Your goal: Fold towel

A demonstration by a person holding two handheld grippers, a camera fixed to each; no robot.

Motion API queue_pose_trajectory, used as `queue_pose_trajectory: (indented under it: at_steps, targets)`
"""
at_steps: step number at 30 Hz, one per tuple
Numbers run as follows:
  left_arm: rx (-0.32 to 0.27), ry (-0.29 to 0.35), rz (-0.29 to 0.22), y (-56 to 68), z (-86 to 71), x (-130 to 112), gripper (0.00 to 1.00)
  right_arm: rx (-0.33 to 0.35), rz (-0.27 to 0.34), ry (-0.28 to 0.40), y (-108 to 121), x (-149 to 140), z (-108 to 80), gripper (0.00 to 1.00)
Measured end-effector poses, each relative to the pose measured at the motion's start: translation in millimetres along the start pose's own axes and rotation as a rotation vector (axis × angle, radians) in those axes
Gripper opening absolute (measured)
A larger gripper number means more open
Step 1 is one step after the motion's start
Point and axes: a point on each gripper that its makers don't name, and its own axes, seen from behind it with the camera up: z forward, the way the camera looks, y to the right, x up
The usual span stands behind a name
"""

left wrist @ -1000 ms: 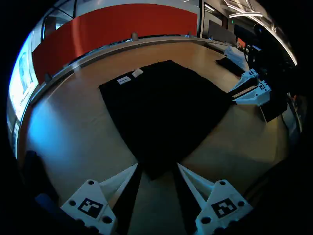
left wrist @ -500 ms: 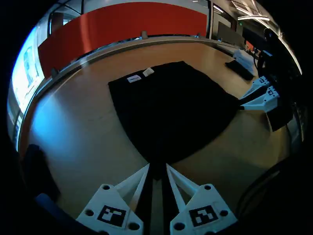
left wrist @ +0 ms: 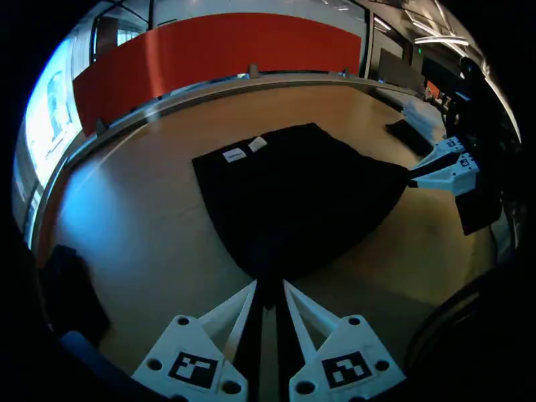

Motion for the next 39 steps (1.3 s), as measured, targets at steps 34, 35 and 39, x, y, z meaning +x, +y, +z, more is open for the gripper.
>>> queue_pose_trajectory:
  at_steps: [34,35,39]
  targets:
    - [-0.032,-0.021,-0.025,18.7,-83.9,33,0.12,0.030,-0.067,0.031,-17,58,-77.0,0.12]
    - [-0.033,-0.024,-0.026,19.1,-84.2,32,0.12,0.032,-0.065,0.030,-17,58,-77.2,0.12]
    - [-0.040,-0.033,-0.032,22.4,-84.2,31,0.12,0.029,-0.065,0.025,-17,56,-77.1,0.12]
